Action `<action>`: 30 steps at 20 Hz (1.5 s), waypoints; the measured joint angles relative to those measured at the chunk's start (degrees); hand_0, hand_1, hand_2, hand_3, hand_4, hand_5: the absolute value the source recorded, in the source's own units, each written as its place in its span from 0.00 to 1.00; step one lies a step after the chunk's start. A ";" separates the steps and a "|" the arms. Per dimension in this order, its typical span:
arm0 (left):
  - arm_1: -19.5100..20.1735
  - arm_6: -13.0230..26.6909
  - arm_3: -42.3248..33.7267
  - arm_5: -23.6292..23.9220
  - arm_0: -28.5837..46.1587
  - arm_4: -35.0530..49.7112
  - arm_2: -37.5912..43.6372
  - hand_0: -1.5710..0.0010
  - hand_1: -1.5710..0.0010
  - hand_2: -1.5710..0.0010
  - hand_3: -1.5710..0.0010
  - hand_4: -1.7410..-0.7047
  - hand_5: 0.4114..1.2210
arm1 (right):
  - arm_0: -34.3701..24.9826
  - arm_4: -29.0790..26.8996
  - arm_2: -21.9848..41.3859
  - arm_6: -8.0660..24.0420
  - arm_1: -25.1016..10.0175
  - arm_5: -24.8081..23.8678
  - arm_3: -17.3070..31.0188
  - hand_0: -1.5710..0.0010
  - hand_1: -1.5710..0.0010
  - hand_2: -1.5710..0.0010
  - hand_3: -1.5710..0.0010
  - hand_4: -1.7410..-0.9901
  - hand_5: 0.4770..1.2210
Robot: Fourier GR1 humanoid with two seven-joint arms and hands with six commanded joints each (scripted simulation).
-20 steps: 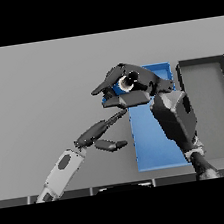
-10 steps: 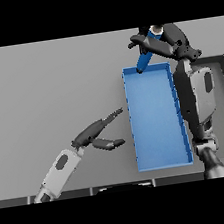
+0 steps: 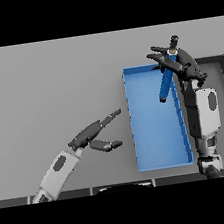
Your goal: Pick up the blue pipe and place it into the blue bin.
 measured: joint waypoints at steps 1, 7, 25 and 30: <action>-0.13 0.18 -0.03 0.14 0.27 -0.24 -0.24 1.00 1.00 1.00 1.00 0.88 0.07 | 1.55 0.24 0.98 0.00 -0.87 -1.46 0.98 0.00 0.00 0.00 0.00 0.32 1.00; -1.58 1.25 -0.25 1.07 0.25 -1.04 -1.25 1.00 1.00 1.00 1.00 0.88 0.08 | 9.91 -3.66 14.07 0.01 -6.99 -8.33 2.14 0.00 0.00 0.00 0.56 0.12 0.98; -0.91 2.77 -0.99 1.42 -0.03 -0.41 -0.46 1.00 1.00 1.00 1.00 0.88 0.07 | 4.26 -23.66 49.74 -0.10 -25.83 -18.42 3.26 0.96 0.97 0.97 0.98 0.74 0.46; -0.24 1.82 -1.57 1.27 0.44 -0.67 -0.55 1.00 1.00 1.00 1.00 0.88 0.07 | 4.55 -23.46 49.17 -1.09 -26.86 -18.30 3.42 0.99 0.99 0.99 0.99 0.74 0.40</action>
